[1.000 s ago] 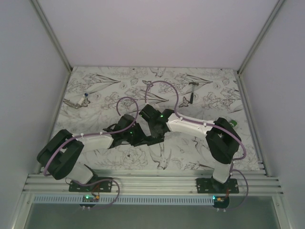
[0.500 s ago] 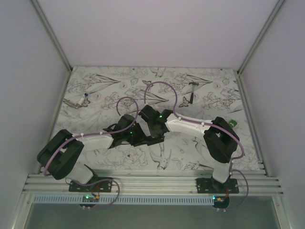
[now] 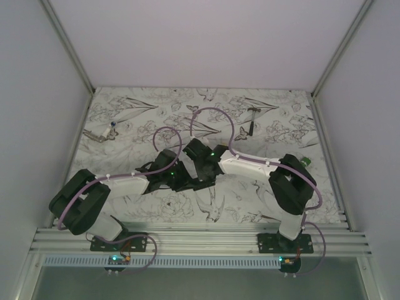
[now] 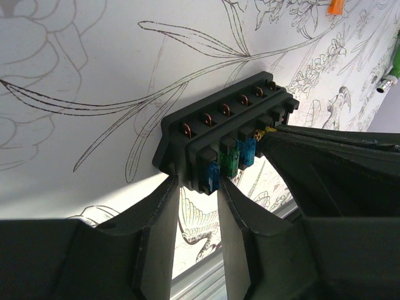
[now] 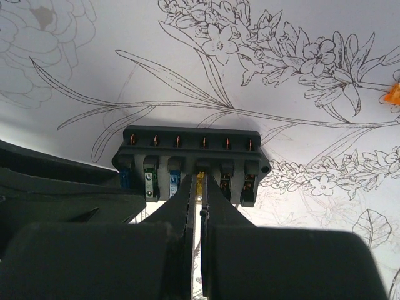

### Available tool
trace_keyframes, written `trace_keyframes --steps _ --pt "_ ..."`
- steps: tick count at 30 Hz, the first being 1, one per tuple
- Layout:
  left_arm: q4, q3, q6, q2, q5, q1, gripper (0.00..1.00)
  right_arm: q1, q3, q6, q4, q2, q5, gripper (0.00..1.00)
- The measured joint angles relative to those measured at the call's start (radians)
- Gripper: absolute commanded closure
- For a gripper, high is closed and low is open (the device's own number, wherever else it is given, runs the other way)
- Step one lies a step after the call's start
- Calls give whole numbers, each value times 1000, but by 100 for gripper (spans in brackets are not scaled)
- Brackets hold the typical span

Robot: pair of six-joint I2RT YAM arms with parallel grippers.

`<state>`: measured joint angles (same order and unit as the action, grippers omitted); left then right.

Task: Snap on the fuse box
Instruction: Install the fuse at the fuse box base.

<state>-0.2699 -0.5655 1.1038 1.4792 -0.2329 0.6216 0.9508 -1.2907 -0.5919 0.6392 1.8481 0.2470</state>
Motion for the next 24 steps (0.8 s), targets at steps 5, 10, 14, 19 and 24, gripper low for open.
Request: trace_keyframes --steps 5,10,14,19,24 --pt "0 0 1 1 0 0 68 0 82 -14 -82 -40 -2 100" --pt "0 0 3 1 0 0 68 -4 146 -26 -157 -73 -3 100" --pt "0 0 4 1 0 0 68 -16 177 -29 -190 -93 -19 100" --pt "0 0 5 1 0 0 70 -39 191 -23 -203 -106 -56 100" --pt "0 0 8 1 0 0 71 -50 188 -10 -202 -104 -82 100"
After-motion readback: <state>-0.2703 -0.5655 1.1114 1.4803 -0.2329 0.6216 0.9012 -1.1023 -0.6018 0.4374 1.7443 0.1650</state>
